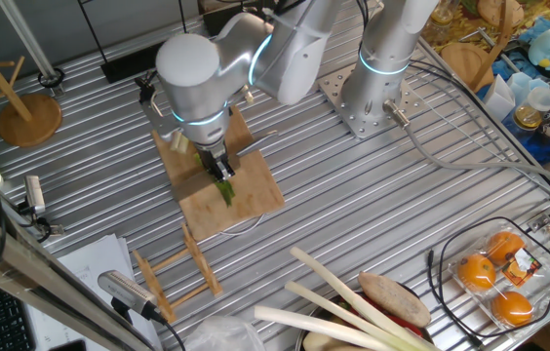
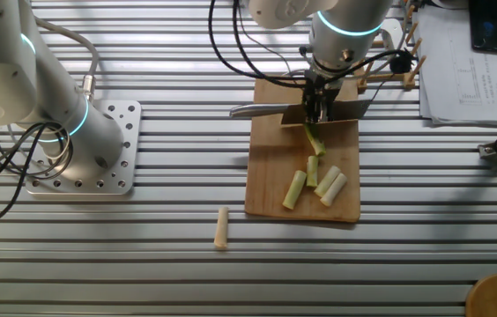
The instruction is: Chop the scallions
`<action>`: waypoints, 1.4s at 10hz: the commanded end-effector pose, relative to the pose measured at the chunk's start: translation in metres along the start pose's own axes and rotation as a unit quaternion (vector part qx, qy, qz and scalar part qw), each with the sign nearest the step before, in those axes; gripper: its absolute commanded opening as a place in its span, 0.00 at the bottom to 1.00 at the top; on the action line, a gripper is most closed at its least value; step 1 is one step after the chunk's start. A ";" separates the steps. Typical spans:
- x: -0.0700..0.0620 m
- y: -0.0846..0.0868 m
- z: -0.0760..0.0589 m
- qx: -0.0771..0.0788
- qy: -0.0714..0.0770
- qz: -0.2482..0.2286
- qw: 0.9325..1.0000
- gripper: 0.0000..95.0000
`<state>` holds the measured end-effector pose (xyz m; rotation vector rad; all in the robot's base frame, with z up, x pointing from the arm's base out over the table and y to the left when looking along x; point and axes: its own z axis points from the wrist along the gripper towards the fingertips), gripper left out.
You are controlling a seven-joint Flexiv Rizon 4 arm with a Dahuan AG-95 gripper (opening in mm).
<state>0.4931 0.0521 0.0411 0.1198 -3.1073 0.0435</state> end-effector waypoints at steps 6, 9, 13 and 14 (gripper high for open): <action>-0.004 -0.001 0.028 -0.013 -0.020 -0.003 1.000 0.00; 0.006 -0.003 0.032 -0.015 -0.008 -0.008 1.000 0.00; 0.019 -0.004 0.024 -0.014 0.005 -0.014 1.000 0.00; 0.023 -0.005 0.026 -0.013 0.004 -0.015 1.000 0.00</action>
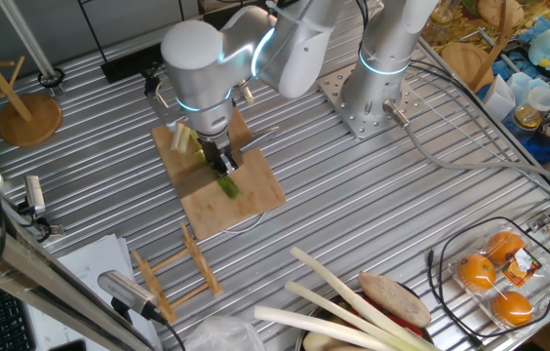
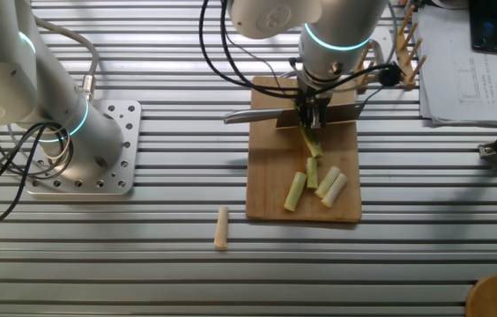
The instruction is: Chop the scallions
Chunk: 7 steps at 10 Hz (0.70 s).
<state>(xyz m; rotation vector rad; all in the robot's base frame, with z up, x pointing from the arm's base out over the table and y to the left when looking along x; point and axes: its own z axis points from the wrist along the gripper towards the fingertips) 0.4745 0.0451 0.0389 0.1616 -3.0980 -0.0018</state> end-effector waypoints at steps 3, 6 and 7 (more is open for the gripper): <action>0.007 0.000 0.022 0.002 0.004 -0.002 1.000 0.00; 0.006 0.000 0.021 0.004 0.002 -0.002 1.000 0.00; 0.007 0.001 0.019 0.004 0.003 -0.004 1.000 0.00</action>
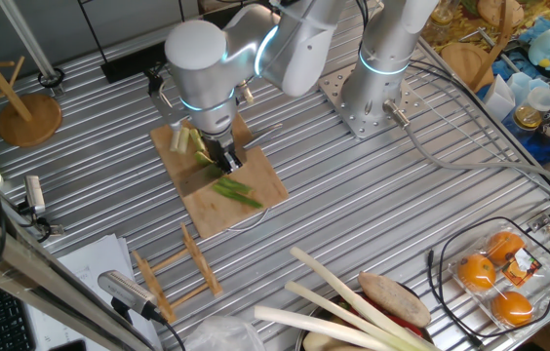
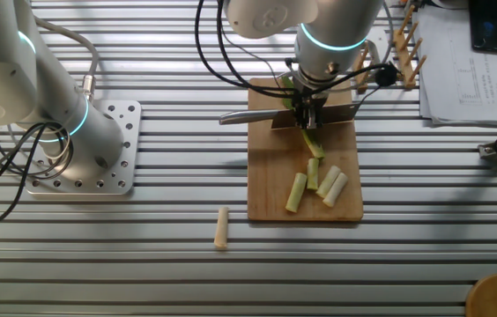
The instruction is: Chop the scallions
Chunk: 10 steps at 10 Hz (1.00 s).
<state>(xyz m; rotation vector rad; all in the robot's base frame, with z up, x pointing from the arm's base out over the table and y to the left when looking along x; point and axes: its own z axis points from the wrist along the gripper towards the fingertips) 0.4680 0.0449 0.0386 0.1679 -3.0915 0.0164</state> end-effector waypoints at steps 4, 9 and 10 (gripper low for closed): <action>0.004 0.001 0.008 0.000 0.015 -0.005 1.000 0.00; 0.009 0.000 -0.003 -0.015 0.004 -0.007 1.000 0.00; 0.009 0.000 -0.002 -0.016 0.003 -0.006 1.000 0.00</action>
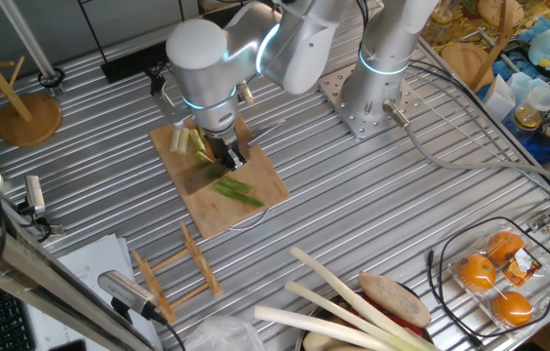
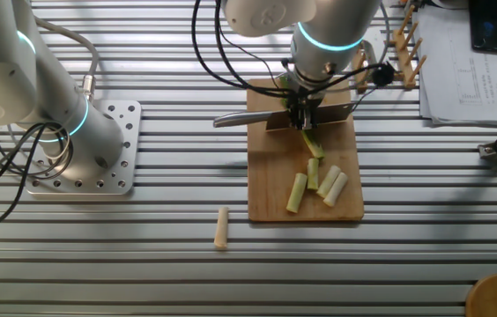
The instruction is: Chop the scallions
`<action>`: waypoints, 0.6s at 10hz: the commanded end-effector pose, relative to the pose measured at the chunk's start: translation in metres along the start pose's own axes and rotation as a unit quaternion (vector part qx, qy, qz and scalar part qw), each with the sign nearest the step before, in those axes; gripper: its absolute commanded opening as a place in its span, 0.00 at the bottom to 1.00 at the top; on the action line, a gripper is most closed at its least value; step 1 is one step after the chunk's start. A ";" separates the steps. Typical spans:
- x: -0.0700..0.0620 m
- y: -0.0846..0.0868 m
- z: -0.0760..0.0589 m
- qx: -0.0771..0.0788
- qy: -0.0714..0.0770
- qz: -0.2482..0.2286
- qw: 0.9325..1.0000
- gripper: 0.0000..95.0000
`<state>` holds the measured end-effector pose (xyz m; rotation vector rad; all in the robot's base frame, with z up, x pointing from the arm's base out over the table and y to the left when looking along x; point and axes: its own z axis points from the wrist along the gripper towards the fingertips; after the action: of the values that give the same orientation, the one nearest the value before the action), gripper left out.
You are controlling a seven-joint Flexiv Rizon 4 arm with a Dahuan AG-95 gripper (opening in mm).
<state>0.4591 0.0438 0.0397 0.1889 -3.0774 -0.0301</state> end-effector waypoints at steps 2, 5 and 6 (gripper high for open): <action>0.000 0.000 -0.001 -0.002 -0.003 0.001 1.000 0.00; -0.001 0.001 -0.002 -0.005 -0.003 0.001 1.000 0.00; -0.002 0.002 -0.003 -0.006 -0.002 0.001 1.000 0.00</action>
<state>0.4613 0.0454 0.0414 0.1826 -3.0805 -0.0454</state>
